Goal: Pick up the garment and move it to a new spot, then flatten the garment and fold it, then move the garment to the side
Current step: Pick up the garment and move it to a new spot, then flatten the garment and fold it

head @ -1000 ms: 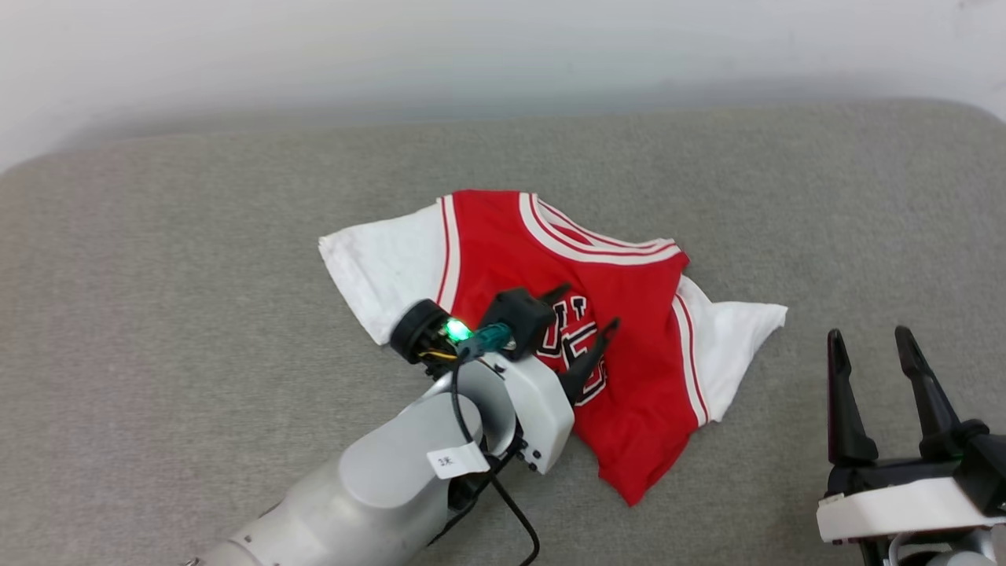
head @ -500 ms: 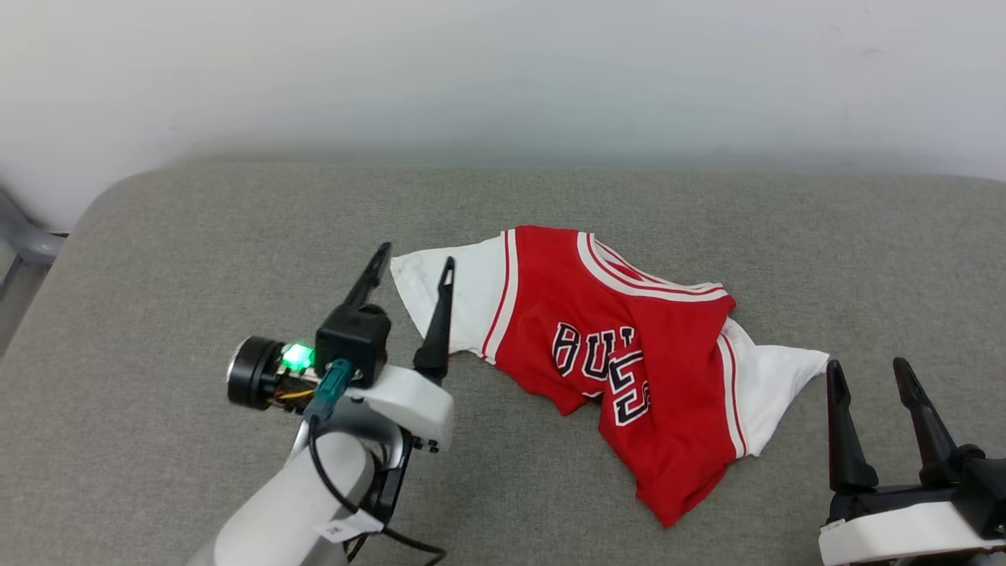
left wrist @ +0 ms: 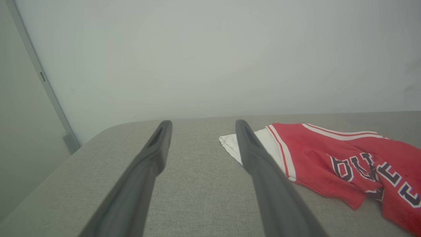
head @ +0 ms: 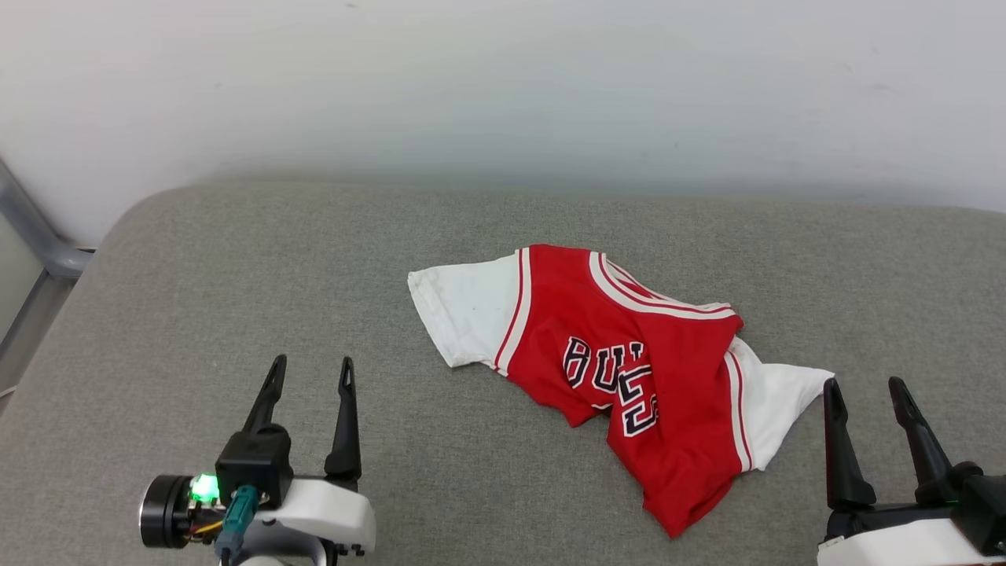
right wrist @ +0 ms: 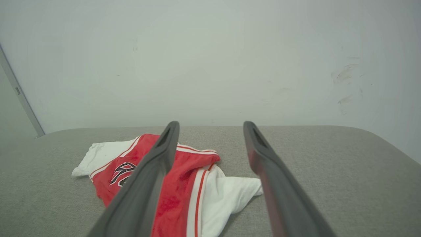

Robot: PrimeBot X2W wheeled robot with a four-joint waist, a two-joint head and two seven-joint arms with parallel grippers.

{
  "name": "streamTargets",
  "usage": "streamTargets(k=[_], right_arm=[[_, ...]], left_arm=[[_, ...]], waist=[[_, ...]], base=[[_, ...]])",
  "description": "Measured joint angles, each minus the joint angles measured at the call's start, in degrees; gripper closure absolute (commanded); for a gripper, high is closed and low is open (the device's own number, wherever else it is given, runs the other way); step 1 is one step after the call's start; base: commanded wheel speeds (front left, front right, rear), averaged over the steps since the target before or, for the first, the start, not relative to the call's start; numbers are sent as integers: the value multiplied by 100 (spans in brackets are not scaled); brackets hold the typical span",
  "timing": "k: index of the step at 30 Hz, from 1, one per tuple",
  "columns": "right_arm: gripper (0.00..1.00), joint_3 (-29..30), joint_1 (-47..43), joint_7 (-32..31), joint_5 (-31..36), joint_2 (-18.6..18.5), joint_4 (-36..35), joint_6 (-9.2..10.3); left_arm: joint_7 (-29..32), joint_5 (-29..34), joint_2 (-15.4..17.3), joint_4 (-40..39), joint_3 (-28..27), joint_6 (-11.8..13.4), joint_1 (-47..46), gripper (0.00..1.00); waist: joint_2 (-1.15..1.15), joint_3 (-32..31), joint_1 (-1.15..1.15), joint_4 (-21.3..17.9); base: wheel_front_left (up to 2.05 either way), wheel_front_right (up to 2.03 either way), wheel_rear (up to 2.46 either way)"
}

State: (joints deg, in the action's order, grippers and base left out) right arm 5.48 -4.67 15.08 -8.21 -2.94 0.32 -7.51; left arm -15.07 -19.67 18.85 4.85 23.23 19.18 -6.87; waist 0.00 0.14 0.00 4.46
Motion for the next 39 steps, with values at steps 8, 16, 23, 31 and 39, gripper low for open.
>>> streamTargets(k=[8,16,23,31,39], right_arm=[[0,-13,-126,0,-134,0,33,0],[0,8,-239,0,-203,0,93,0],[0,36,-300,0,-236,0,144,0],[0,36,-300,0,-242,1,174,0],[0,170,-224,0,-188,1,130,0]], left_arm=[[0,516,-391,-118,-594,-337,637,0],[0,871,-750,-101,-1059,-755,935,0],[0,1122,-1010,-101,-1284,-1011,1032,0],[0,1303,-1155,-29,-1518,-1260,1072,0],[0,1435,-1277,29,-1701,-1415,1068,0]], waist=[[0,-66,0,-9],[0,-127,0,-55],[0,-159,0,-75],[0,-161,0,-103],[0,-143,0,-101]], base=[[0,0,0],[0,0,0],[0,0,0],[0,0,0],[0,0,0]])
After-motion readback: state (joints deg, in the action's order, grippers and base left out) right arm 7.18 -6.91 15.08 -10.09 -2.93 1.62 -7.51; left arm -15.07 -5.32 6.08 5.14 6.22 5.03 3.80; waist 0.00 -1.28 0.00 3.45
